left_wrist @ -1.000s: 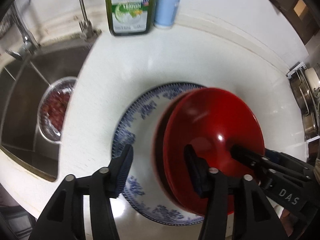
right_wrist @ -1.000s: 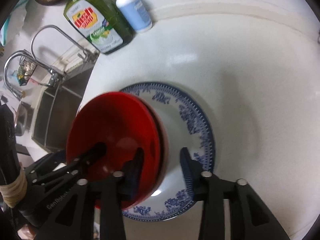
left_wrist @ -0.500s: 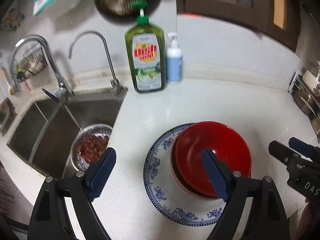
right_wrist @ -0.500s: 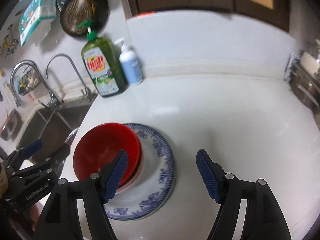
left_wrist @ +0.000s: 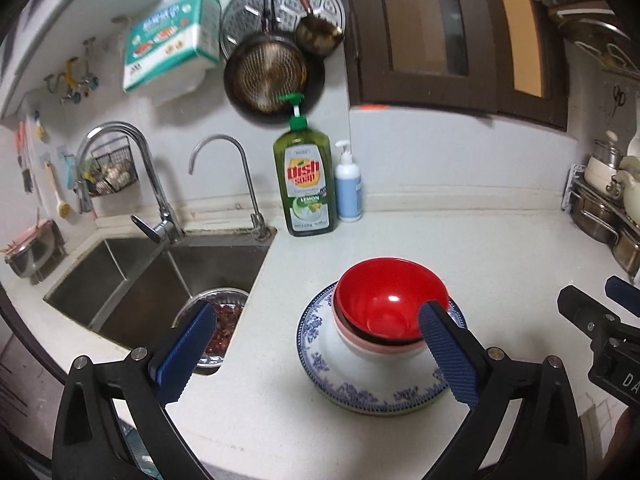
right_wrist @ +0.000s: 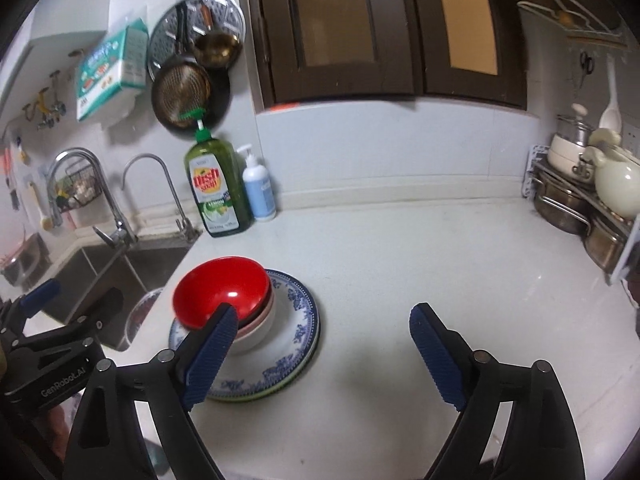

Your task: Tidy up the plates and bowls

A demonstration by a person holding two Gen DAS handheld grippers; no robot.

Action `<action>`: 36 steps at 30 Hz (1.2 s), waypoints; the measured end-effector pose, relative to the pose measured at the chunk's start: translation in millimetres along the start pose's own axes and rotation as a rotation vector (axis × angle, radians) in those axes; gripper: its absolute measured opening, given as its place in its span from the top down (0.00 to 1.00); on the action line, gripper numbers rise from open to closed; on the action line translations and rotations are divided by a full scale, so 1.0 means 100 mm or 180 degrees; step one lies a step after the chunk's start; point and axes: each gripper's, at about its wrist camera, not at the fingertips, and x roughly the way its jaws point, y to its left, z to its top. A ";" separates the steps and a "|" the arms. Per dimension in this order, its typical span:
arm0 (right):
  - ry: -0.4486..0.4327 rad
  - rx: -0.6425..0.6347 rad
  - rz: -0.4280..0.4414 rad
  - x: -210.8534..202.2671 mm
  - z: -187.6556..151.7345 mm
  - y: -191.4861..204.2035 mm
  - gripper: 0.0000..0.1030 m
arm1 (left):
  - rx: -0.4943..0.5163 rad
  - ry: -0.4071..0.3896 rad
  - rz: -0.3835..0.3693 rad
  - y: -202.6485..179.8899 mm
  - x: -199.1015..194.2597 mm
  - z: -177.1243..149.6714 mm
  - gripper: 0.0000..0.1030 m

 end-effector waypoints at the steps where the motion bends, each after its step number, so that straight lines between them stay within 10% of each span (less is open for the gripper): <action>1: -0.0022 0.0005 -0.0004 -0.07 -0.04 -0.01 0.14 | -0.0007 -0.0040 0.0014 0.00 -0.09 -0.03 0.00; 36: -0.0320 0.0055 -0.0253 -1.69 -0.84 0.08 0.13 | 0.0165 -0.0357 -0.0106 0.07 -1.71 -0.69 0.00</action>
